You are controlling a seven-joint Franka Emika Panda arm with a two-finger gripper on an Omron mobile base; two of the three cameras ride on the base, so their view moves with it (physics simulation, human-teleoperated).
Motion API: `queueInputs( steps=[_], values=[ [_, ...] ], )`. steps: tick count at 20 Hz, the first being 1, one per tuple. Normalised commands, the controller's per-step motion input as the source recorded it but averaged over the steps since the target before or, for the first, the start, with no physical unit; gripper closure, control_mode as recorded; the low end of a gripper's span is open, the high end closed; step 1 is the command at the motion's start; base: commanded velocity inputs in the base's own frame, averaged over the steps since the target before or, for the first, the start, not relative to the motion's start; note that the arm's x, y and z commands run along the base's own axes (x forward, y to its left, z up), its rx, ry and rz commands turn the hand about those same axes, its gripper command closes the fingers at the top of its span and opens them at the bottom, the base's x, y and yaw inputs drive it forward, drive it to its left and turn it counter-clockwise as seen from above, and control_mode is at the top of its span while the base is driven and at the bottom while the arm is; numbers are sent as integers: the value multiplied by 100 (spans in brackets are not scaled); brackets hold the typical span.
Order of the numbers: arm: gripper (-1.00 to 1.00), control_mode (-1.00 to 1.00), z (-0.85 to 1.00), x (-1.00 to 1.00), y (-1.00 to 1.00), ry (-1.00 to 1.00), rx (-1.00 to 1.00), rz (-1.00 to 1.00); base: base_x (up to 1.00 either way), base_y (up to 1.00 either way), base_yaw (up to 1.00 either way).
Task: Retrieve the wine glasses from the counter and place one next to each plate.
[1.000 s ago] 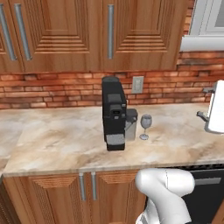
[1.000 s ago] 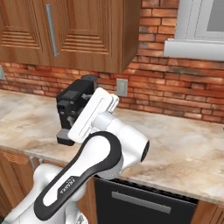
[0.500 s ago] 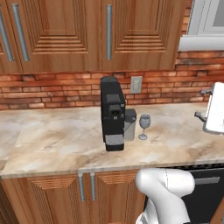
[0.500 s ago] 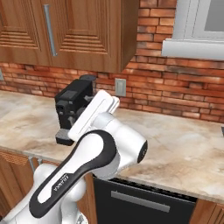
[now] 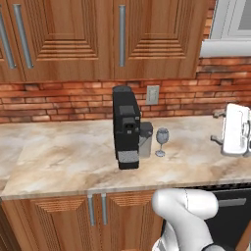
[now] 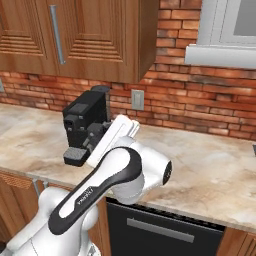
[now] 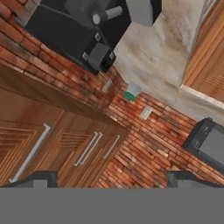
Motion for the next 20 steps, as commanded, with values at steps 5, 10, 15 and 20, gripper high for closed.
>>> queueInputs(
  steps=[5,10,15,20],
  values=[
    [-100,-100,-48,50,-3,22,-5,15,0,0,0],
    [-100,-100,-48,57,-2,29,-3,11,0,0,0],
    [-100,-100,-53,39,-5,31,0,15,0,0,0],
    [-100,-100,-50,32,0,17,-5,9,0,0,0]
  ],
)
